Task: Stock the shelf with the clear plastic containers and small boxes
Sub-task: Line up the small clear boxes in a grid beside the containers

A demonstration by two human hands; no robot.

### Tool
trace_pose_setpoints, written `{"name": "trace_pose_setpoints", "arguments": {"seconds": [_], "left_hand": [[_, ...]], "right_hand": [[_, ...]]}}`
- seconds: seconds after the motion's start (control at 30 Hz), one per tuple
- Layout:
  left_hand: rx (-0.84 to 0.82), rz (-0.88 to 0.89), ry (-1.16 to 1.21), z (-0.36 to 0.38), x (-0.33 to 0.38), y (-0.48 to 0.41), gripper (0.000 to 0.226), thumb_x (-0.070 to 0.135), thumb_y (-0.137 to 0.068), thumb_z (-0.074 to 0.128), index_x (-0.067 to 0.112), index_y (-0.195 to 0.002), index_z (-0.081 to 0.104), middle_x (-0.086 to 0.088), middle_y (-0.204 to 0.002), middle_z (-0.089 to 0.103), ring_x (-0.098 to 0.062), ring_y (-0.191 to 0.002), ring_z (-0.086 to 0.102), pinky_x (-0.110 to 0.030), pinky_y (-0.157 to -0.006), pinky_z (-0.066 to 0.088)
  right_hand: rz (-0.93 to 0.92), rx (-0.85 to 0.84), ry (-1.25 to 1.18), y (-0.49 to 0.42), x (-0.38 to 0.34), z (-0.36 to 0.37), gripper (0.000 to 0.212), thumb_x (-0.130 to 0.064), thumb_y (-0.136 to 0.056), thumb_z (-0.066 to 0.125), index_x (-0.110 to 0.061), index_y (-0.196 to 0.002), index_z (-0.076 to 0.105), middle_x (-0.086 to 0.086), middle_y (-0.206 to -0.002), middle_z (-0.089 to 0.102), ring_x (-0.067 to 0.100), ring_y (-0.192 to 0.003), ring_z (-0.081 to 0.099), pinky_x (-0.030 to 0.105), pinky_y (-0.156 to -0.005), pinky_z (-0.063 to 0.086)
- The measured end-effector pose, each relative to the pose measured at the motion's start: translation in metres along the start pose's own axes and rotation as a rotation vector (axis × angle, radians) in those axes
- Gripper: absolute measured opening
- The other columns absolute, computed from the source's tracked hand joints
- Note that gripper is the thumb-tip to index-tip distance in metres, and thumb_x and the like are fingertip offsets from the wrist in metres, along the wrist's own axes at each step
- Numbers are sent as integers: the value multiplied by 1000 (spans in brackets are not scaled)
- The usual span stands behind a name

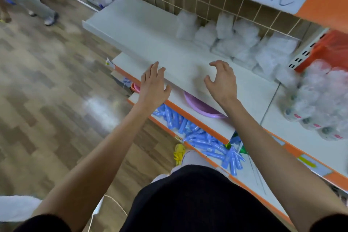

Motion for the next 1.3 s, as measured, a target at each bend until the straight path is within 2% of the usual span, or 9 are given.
{"name": "trace_pose_setpoints", "arguments": {"seconds": [0.23, 0.33, 0.43, 0.63, 0.8, 0.93, 1.0, 1.13, 1.3], "left_hand": [[-44, 84, -50, 9, -24, -69, 58, 24, -92, 55, 4, -144, 37, -18, -158, 22, -34, -146, 19, -43, -115, 18], [-68, 101, -73, 8, -35, -102, 58, 24, -93, 53, 4, -144, 36, -18, -158, 22, -33, -146, 18, -42, -115, 17], [-129, 111, -76, 15, -41, -131, 58, 25, -96, 50, 6, -147, 31, -17, -159, 17, -32, -147, 13, -41, -117, 13], [-198, 227, -86, 41, -35, -180, 59, 23, -95, 50, 10, -149, 29, -10, -161, 16, -30, -146, 14, -40, -116, 15], [-274, 378, -142, 57, -23, -225, 63, 22, -96, 48, 11, -152, 21, -9, -162, 11, -31, -147, 13, -42, -117, 15], [-313, 489, -208, 65, -9, -252, 69, 20, -95, 48, 13, -154, 13, -7, -163, 5, -31, -148, 10, -42, -117, 16], [-357, 533, -211, 70, -4, -261, 70, 18, -96, 46, 14, -155, 9, -5, -164, 2, -30, -149, 8, -41, -118, 14], [-410, 625, -202, 81, -9, -265, 67, 15, -97, 40, 13, -156, 7, -5, -164, 1, -31, -150, 5, -41, -117, 15], [-363, 794, -216, 76, -32, -257, 62, 19, -98, 40, 12, -155, 16, -6, -163, 10, -31, -148, 13, -43, -116, 20]], "right_hand": [[66, -71, 158, -90, -2, 41, 60, -19, -90, 58, -9, -146, 38, 14, -154, 33, 35, -136, 35, 45, -107, 33], [83, -96, 213, -120, -6, 59, 57, -13, -95, 50, -9, -149, 32, 12, -161, 21, 32, -145, 23, 45, -114, 25], [85, -88, 268, -145, -5, 68, 56, -7, -98, 44, -11, -151, 28, 10, -162, 18, 29, -147, 20, 42, -117, 21], [135, -146, 458, -166, 6, 81, 61, -17, -102, 43, -13, -156, 15, 7, -164, 11, 26, -150, 12, 42, -119, 14], [119, 17, 418, -160, 14, 87, 53, -1, -97, 45, -19, -147, 43, 3, -156, 38, 29, -143, 31, 40, -111, 23], [56, 227, 344, -151, 7, 84, 28, -5, -93, 56, -13, -118, 68, 10, -126, 66, 38, -114, 57, 43, -91, 39], [54, 285, 337, -144, 1, 85, 24, -4, -90, 62, -12, -111, 72, 10, -116, 71, 38, -103, 63, 43, -85, 45], [72, 329, 395, -125, -15, 92, 26, -6, -85, 69, -16, -108, 74, 5, -114, 73, 34, -99, 66, 41, -83, 49], [163, 379, 423, -106, -28, 102, 26, -15, -87, 62, -19, -109, 75, 2, -113, 73, 30, -99, 67, 40, -81, 49]]}}
Point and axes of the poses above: each hand's wrist, its own y-axis away from the middle knuckle, its own z-axis out of the palm, x = y × z, the point moved 5 cm from there along -y, towards the middle knuckle
